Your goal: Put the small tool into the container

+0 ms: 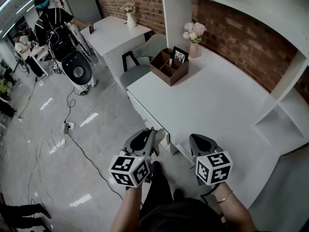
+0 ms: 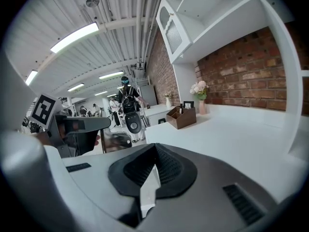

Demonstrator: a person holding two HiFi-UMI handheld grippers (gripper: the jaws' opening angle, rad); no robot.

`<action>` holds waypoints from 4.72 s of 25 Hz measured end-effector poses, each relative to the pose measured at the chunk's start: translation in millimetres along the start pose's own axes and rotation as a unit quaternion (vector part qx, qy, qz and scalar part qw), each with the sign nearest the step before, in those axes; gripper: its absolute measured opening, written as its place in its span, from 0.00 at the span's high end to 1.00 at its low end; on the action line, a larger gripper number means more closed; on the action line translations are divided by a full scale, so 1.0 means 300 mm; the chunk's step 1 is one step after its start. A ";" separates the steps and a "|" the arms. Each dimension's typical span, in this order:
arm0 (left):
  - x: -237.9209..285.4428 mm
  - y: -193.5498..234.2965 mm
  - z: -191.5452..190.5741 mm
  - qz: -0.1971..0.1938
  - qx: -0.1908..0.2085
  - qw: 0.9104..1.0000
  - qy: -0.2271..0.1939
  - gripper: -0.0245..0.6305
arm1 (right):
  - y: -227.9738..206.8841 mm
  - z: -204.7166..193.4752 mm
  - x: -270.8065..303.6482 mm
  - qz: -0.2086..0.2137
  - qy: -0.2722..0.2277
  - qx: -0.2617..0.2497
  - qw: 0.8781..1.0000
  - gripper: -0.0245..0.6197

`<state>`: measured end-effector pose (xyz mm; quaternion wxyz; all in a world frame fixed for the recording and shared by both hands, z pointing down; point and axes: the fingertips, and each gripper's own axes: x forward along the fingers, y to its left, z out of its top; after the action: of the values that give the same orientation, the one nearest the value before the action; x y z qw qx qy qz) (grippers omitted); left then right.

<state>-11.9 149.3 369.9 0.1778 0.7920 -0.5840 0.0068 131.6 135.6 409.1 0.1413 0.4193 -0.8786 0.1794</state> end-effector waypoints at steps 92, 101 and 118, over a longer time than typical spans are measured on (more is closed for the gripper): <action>1.478 0.651 0.577 -0.071 0.054 0.996 -0.005 0.86 | -0.423 0.277 1.065 -0.080 0.072 0.068 0.992 0.96; 1.499 0.642 0.491 -0.064 0.052 0.996 0.018 0.86 | -0.434 0.286 1.046 -0.085 0.065 0.069 0.992 0.96; 1.507 0.673 0.342 -0.055 0.073 0.992 0.090 0.86 | -0.419 0.299 1.044 -0.076 0.061 0.069 0.993 0.96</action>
<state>-75.5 -349.0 427.7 0.1718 0.8301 -0.5187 0.1110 31.3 -191.5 478.4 0.1779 0.4817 -0.8197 0.2539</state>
